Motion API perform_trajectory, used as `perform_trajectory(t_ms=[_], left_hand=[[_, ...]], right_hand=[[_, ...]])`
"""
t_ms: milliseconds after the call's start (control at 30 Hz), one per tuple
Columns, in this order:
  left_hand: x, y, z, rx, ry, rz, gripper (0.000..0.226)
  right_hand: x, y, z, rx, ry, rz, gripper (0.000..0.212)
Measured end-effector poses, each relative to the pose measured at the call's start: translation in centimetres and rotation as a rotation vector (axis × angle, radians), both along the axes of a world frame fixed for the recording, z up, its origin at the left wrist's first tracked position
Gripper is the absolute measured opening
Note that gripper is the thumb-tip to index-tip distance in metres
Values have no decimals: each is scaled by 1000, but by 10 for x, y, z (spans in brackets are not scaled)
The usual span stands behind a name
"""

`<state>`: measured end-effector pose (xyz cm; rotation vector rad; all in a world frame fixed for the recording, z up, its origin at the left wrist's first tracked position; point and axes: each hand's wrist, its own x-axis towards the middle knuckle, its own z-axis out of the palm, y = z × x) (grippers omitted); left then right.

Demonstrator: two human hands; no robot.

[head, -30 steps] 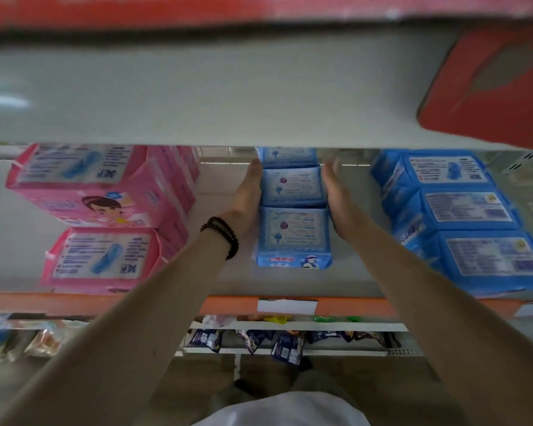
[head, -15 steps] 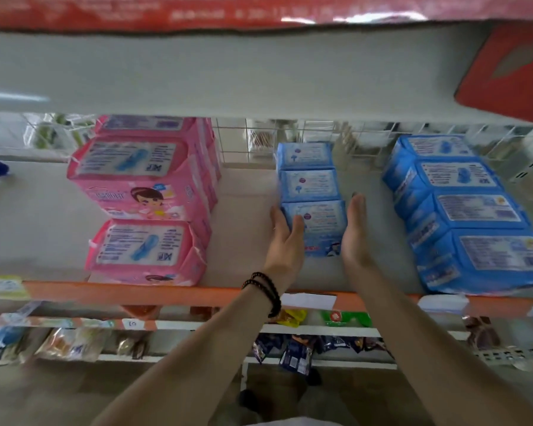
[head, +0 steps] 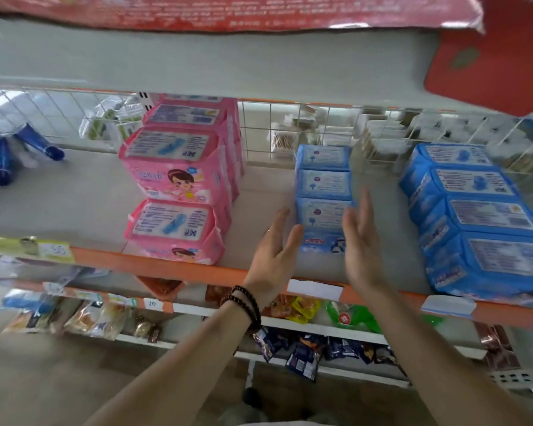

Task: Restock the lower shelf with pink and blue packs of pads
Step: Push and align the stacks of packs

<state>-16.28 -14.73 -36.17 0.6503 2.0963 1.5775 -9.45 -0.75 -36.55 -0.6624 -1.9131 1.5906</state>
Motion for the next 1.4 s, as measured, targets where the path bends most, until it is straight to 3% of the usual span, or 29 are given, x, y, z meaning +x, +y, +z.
perform_trajectory(t_ms=[233,333,433,567,700,800,867,933,1033,1100,1233,1300,1400], left_hand=[[12,-13,23,6,178,71,72],[7,-24,25,19,223,112,78],[-4,-41,27,61,248,165,77],[-29,-78,32,173,398,276,51],[-71,-128,23,284,525,562,43],[-113,-162,23,332,229,665,50],[-136,-170,27,333,-23,561,51],[-150,-171,28,291,-137,402,53],[-157,-169,21,305,-208,148,53],[-159,-168,14,324,-221,90,57],[-162,-165,10,345,-268,77,57],[-168,-168,10,328,-291,85,56],[-193,-172,22,255,-255,155,78]], right_hand=[[11,-19,18,354,-63,138,65],[12,-22,23,280,-51,203,62],[2,-29,25,212,-46,234,80],[-18,-53,22,168,-45,297,72],[-51,-93,12,73,-40,295,71],[-78,-122,15,-70,-36,267,56],[-95,-137,19,-188,17,258,45],[-113,-149,16,-250,73,259,54],[-130,-168,12,-291,52,290,77],[-133,-176,2,-299,39,277,84],[-135,-183,5,-284,57,219,68],[-133,-180,14,-288,33,227,70],[-132,-155,29,-226,-22,140,57]])
